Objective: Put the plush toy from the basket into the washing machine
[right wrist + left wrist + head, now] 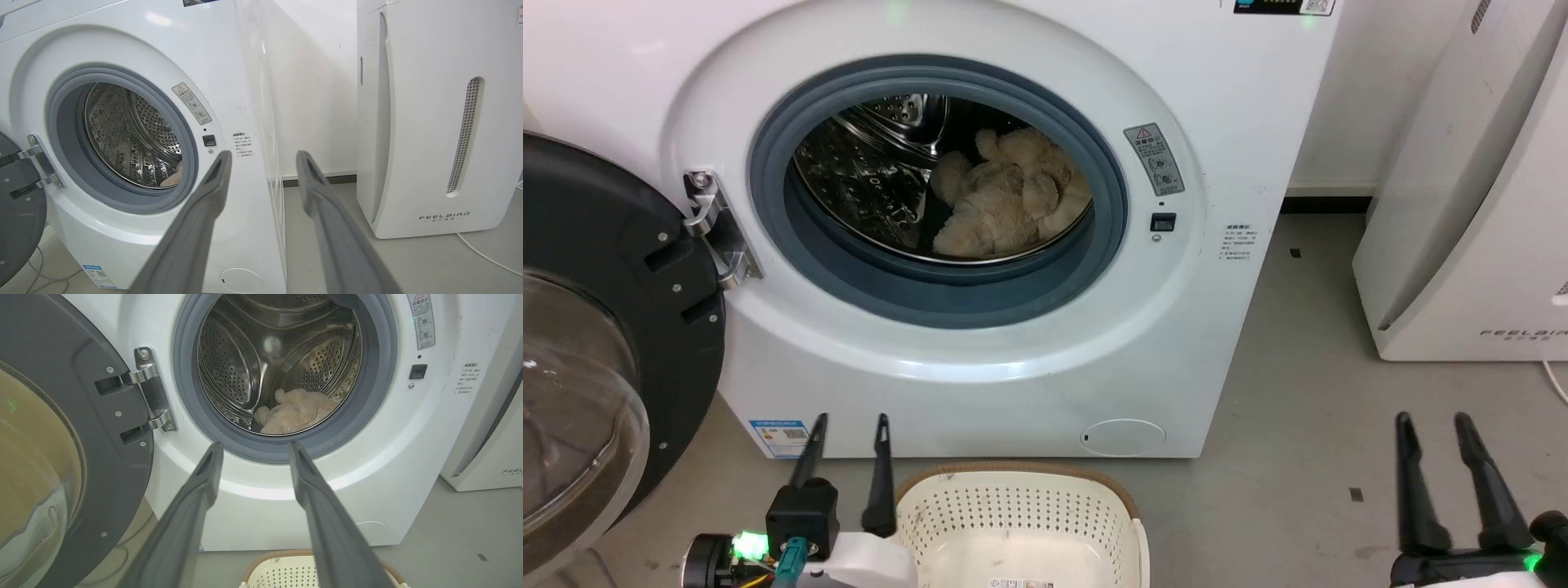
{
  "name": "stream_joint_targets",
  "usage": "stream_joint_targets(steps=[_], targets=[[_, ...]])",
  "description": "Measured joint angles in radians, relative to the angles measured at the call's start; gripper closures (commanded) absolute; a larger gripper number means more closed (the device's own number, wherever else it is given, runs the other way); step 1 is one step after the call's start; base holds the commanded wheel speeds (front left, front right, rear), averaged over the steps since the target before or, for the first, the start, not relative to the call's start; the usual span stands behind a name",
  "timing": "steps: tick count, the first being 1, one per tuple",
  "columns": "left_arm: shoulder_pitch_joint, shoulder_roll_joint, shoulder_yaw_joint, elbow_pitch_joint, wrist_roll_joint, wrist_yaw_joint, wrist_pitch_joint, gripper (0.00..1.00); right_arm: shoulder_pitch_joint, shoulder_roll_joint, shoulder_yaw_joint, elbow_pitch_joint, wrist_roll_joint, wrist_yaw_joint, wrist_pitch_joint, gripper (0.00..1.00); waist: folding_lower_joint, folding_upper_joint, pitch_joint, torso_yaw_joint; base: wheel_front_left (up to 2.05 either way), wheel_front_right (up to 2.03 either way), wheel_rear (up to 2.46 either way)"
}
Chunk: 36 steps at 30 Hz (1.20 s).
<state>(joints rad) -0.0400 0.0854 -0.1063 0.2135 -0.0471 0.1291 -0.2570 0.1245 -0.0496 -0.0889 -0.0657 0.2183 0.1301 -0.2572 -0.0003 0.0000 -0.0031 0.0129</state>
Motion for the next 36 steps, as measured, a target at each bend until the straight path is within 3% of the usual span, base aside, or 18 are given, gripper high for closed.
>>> stream_joint_targets(steps=[36], targets=[[0.000, -0.008, 0.023, -0.048, 0.003, -0.029, 0.065, 1.00, -0.018, 0.000, 0.021, 0.013, -0.051, 0.000, 0.063, 1.00, 0.0003, 0.0000, 0.000, -0.003, 0.00, 0.00, 0.00]])
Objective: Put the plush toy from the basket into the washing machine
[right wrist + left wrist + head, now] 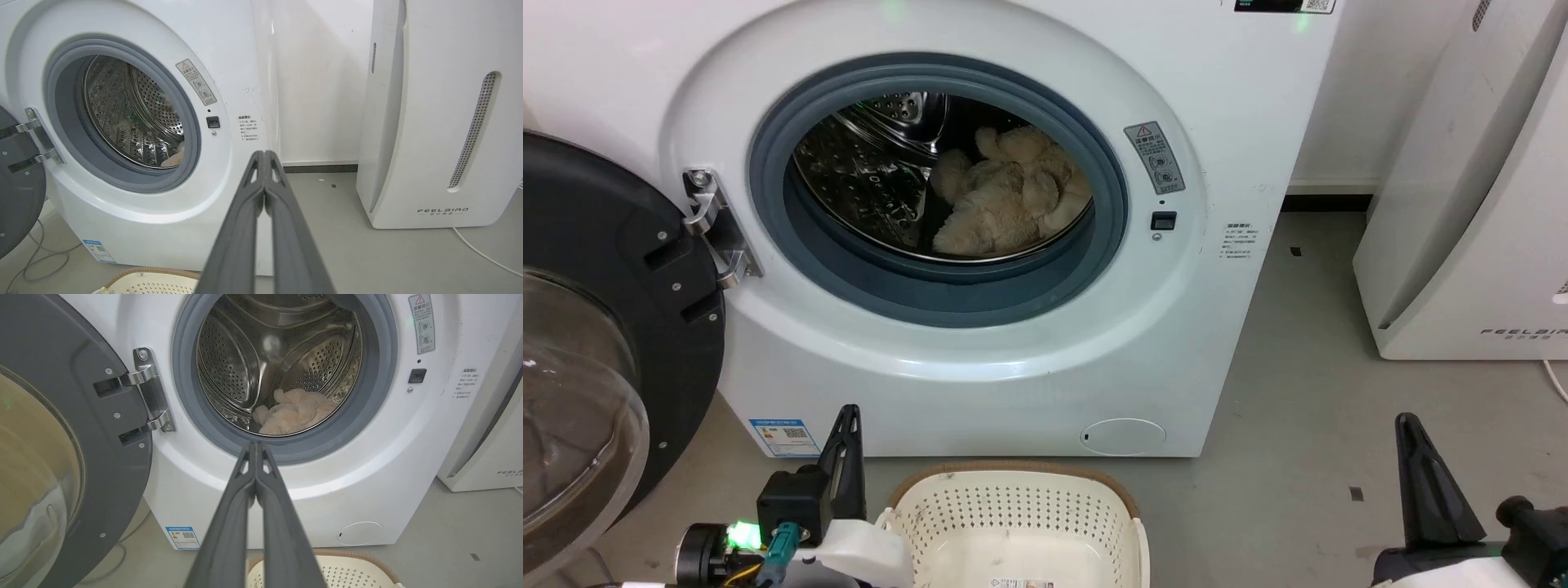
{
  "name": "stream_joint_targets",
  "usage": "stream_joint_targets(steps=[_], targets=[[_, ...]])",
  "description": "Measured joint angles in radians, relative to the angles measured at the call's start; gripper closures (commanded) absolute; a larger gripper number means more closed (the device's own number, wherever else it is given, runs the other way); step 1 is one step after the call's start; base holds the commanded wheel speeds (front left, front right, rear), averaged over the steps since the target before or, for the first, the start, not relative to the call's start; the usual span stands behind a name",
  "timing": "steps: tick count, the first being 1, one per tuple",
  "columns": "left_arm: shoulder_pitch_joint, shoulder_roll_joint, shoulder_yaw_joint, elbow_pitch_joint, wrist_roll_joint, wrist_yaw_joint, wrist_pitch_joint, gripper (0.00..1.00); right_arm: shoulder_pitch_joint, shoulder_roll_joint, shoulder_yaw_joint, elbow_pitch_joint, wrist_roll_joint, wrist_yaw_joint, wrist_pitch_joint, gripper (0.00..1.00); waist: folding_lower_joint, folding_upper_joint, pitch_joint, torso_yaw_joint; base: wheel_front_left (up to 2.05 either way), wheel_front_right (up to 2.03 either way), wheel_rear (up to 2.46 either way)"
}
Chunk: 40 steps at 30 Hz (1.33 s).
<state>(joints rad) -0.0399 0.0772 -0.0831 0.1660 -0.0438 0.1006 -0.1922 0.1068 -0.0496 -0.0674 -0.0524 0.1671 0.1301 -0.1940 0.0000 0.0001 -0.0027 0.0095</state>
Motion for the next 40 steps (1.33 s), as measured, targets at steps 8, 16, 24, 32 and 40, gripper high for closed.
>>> stream_joint_targets(steps=[8, 16, 24, 32, 40], targets=[[0.000, -0.002, 0.006, -0.013, 0.006, -0.008, 0.017, 1.00, -0.009, 0.000, 0.007, 0.004, -0.012, 0.000, 0.018, 1.00, 0.0000, 0.0000, 0.000, -0.001, 0.00, 0.00, 0.00], [0.000, -0.002, 0.013, -0.027, 0.007, -0.016, 0.034, 1.00, -0.014, 0.000, 0.011, 0.008, -0.026, 0.000, 0.034, 1.00, 0.0000, 0.0000, 0.000, -0.002, 0.00, 0.00, 0.00], [0.001, -0.004, 0.021, -0.040, 0.007, -0.025, 0.050, 1.00, -0.024, 0.000, 0.016, 0.012, -0.036, 0.000, 0.051, 1.00, 0.0000, 0.0000, 0.001, -0.002, 0.00, 0.00, 0.00], [0.005, -0.007, 0.028, -0.055, 0.015, -0.033, 0.065, 1.00, -0.029, 0.000, 0.021, 0.016, -0.049, 0.000, 0.067, 1.00, 0.0000, 0.0000, 0.001, -0.003, 0.00, 0.00, 0.00], [0.007, -0.008, 0.034, -0.068, 0.016, -0.042, 0.082, 1.00, -0.035, 0.000, 0.027, 0.019, -0.071, 0.000, 0.083, 1.00, 0.0000, 0.0000, 0.001, -0.004, 0.00, 0.00, 0.00]])
